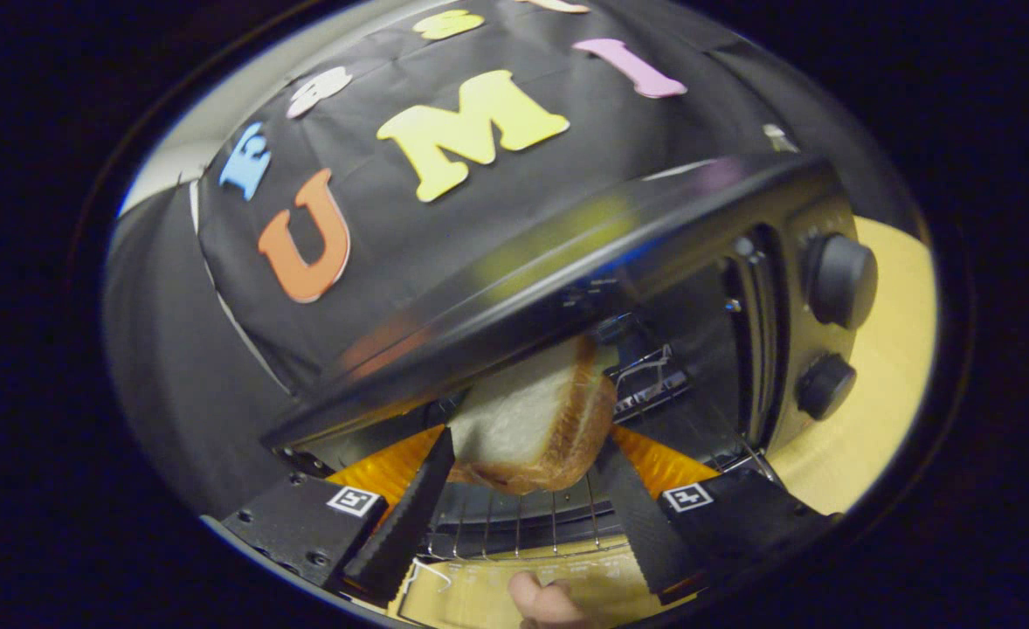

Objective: Open the toaster oven, put the food inside, and close the toaster oven door.

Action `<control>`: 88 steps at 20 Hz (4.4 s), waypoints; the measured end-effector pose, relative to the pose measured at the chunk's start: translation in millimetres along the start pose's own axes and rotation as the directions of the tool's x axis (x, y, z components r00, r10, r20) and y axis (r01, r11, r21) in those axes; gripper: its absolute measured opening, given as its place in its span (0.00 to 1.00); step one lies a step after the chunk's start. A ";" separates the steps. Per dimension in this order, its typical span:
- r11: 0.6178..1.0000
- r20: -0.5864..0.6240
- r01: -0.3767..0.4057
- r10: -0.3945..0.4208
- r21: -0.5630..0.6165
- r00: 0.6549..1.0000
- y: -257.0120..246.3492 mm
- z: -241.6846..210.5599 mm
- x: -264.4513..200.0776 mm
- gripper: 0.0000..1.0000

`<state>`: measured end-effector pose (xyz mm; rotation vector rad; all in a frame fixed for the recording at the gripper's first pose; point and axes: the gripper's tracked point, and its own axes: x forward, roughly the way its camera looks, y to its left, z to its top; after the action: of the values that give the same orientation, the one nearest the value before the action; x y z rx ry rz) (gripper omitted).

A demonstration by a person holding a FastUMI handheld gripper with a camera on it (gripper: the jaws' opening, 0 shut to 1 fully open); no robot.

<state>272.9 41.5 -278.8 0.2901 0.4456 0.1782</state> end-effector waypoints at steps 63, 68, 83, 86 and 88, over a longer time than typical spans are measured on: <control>0.926 0.424 0.218 -0.071 -0.308 0.903 61.3 45.2 -337.3 1.00; 0.927 0.477 0.224 -0.056 -0.302 0.877 70.3 72.2 -409.1 1.00; 0.926 0.493 0.119 0.079 -0.357 0.866 102.7 94.2 -452.9 1.00; 0.929 0.457 0.097 0.083 -0.358 0.886 98.5 85.6 -449.3 1.00; 0.933 0.454 0.097 0.076 -0.346 0.887 96.2 86.8 -447.7 1.00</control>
<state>-96.0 7.9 4.1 -0.0390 -0.0668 0.1701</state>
